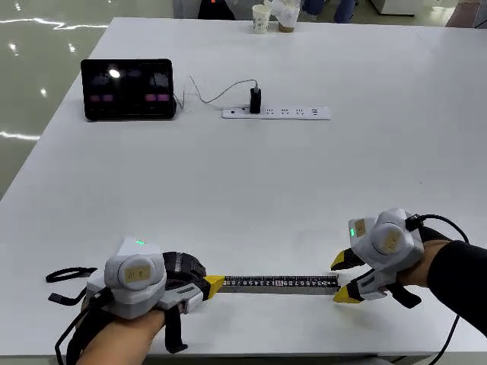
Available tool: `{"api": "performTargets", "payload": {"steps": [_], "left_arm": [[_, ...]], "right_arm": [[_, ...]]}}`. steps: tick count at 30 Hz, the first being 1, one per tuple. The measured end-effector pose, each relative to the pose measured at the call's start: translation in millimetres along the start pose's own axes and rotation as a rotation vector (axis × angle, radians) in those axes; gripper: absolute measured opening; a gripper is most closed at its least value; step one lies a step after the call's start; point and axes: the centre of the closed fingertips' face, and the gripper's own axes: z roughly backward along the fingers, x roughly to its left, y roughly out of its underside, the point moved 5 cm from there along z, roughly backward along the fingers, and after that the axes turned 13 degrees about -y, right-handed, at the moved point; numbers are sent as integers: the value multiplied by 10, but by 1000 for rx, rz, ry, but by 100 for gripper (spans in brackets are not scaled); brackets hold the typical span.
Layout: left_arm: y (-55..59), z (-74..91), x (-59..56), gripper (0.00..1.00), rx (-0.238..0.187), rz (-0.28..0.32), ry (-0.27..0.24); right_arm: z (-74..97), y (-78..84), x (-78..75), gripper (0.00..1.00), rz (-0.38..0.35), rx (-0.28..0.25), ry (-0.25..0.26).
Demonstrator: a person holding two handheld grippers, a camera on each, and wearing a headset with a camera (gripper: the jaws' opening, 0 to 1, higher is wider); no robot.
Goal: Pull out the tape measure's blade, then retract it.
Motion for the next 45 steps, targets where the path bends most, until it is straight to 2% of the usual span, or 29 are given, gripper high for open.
{"api": "performTargets", "payload": {"steps": [5, 12, 15, 18, 22, 25, 28, 31, 35, 40, 45], "left_arm": [[7, 5, -9, 92, 8, 6, 9], [-6, 14, -14, 87, 6, 4, 12], [-2, 15, -7, 86, 8, 4, 9], [13, 12, -22, 83, 17, 0, 16], [14, 11, -35, 79, 21, -4, 19], [15, 8, -21, 76, 26, -1, 10], [-24, 9, 34, 69, 19, 16, -19], [-14, -10, 36, 71, 25, 42, -17], [-14, -10, 28, 65, 29, 24, -24], [-14, -11, 19, 62, 30, 9, -24], [3, -22, 2, 60, 17, -36, -26]], "right_arm": [[-20, -6, -32, 19, 22, 38, -6], [-65, 28, -35, 14, 17, 56, -21], [-57, 20, -36, 13, 51, 64, -12], [-58, 20, -44, 12, 17, 53, -4], [-64, 13, -40, 11, 67, 92, -8], [-67, -15, -61, 11, 29, 125, -12], [-70, -23, -76, 11, 6, 142, -14], [-65, -23, -80, 11, -31, 141, -14], [-67, -13, -79, 11, -84, 118, -6], [-75, -15, -74, 11, -97, 116, 2], [-80, -14, -68, 11, -80, 122, 4]]}}
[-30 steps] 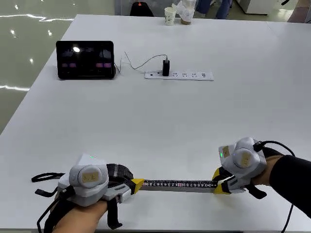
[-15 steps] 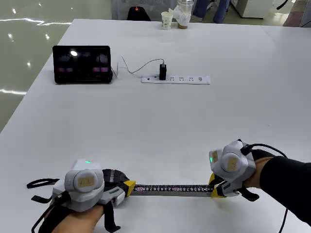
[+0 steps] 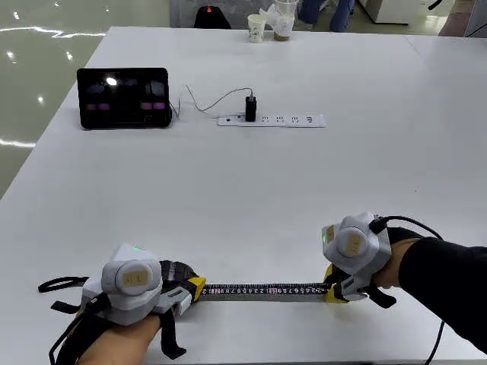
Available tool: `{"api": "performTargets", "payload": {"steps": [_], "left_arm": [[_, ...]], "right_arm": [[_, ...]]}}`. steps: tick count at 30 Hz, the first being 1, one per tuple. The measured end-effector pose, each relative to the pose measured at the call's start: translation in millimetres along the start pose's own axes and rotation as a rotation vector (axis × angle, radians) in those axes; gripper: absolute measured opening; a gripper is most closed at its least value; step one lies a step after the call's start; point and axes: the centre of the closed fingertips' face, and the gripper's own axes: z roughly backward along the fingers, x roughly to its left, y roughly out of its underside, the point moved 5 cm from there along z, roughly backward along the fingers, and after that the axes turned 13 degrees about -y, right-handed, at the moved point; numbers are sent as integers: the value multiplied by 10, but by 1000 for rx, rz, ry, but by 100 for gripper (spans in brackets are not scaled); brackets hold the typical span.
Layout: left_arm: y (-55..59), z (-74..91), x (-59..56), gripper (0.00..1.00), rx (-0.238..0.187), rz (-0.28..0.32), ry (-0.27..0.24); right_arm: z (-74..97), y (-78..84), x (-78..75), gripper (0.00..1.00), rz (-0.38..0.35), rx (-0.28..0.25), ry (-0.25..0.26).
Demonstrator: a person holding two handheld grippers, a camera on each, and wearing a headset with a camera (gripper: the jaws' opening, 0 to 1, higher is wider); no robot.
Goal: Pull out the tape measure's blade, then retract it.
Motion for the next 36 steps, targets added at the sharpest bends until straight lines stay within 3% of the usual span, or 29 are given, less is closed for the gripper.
{"api": "performTargets", "payload": {"steps": [8, 29, 36], "left_arm": [[2, 8, -6, 58, -1, -20, -12], [4, -3, 4, 58, -3, -15, -8], [0, -2, 5, 58, -5, -14, -7]], "right_arm": [[-2, 15, -8, 11, 8, -22, 5], [-25, -38, -6, 11, 19, -8, 19], [-28, -52, -10, 11, 1, -25, 19]]}}
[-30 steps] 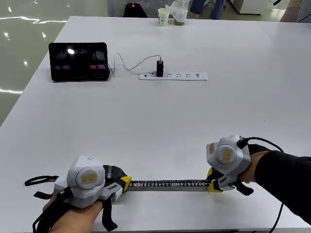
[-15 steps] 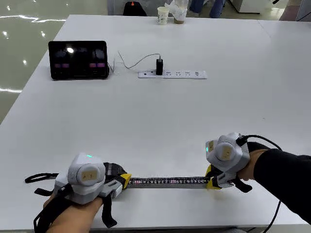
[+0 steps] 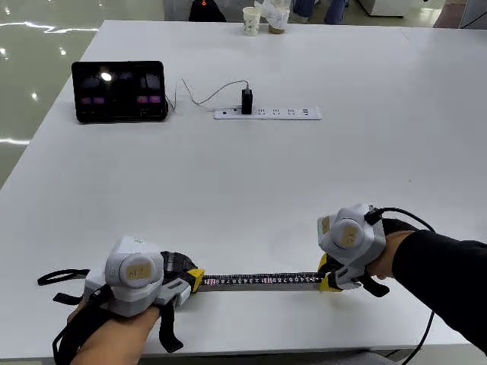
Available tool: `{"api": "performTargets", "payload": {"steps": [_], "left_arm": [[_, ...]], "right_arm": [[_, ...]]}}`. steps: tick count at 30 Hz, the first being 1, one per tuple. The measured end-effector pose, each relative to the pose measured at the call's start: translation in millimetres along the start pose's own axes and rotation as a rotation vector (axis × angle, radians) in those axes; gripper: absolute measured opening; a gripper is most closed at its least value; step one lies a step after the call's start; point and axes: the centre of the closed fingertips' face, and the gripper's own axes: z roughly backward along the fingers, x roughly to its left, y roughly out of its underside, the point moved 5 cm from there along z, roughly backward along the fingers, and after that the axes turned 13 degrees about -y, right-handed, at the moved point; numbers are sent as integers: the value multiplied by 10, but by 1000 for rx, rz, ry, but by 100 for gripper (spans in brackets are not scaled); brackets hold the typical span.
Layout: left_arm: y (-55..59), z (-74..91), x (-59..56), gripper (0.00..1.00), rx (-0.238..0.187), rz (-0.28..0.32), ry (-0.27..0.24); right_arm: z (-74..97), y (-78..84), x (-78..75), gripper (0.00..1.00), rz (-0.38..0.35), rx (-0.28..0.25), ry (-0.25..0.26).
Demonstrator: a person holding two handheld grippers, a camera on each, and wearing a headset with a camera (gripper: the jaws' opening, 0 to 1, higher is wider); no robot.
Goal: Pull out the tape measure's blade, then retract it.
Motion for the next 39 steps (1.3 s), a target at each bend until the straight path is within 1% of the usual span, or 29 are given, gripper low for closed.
{"api": "performTargets", "payload": {"steps": [9, 13, 18, 24, 33, 39], "left_arm": [[-5, 5, 0, 58, 0, 1, 1], [-3, 6, 0, 58, 1, 1, 2], [-1, 7, -1, 58, -1, 1, 2], [3, 8, -3, 59, -2, 1, 2], [1, 7, -4, 59, -1, 0, 3], [2, 9, -5, 59, -3, -1, 2]], "right_arm": [[-4, -41, -5, 10, -10, 13, -14], [-10, -55, 9, 11, -1, 20, -13], [-10, -67, 9, 11, 2, 18, -18], [-20, -93, 15, 11, 27, 21, -19], [-36, -128, 20, 11, 31, 21, -18], [-50, -152, 23, 11, 15, 11, -10]]}}
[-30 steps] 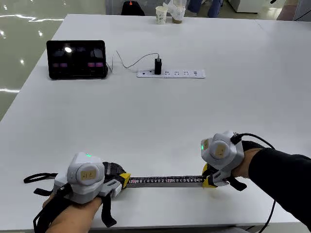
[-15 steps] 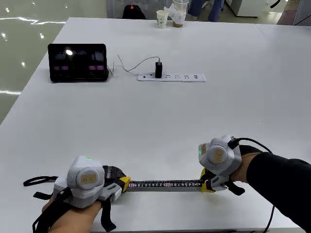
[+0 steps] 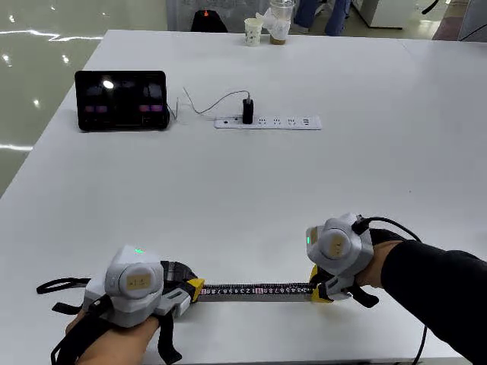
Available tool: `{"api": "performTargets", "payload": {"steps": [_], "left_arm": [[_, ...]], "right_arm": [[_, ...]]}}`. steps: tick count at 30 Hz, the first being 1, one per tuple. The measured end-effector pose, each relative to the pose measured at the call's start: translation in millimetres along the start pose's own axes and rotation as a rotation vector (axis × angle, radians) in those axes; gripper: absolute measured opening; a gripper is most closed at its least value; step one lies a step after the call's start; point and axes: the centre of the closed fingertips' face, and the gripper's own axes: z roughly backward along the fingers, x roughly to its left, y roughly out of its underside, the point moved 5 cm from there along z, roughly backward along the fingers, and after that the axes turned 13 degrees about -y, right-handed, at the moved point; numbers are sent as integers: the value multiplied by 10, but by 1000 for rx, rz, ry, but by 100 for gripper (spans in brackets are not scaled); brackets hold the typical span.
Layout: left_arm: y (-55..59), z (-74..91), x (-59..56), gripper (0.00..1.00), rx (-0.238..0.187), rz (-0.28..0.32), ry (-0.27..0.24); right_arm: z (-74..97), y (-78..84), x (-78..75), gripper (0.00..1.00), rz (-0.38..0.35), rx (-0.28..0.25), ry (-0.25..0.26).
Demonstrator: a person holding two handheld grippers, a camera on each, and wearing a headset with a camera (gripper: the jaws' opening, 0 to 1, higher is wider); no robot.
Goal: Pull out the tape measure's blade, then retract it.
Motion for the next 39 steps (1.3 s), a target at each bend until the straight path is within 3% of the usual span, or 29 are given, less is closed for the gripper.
{"api": "performTargets", "payload": {"steps": [9, 39], "left_arm": [[4, 1, 0, 59, -1, 1, 0], [15, -20, 7, 59, 1, 1, 0]], "right_arm": [[-15, -56, 10, 11, 19, 19, 7], [-65, -161, -9, 11, -1, 12, -3]]}}
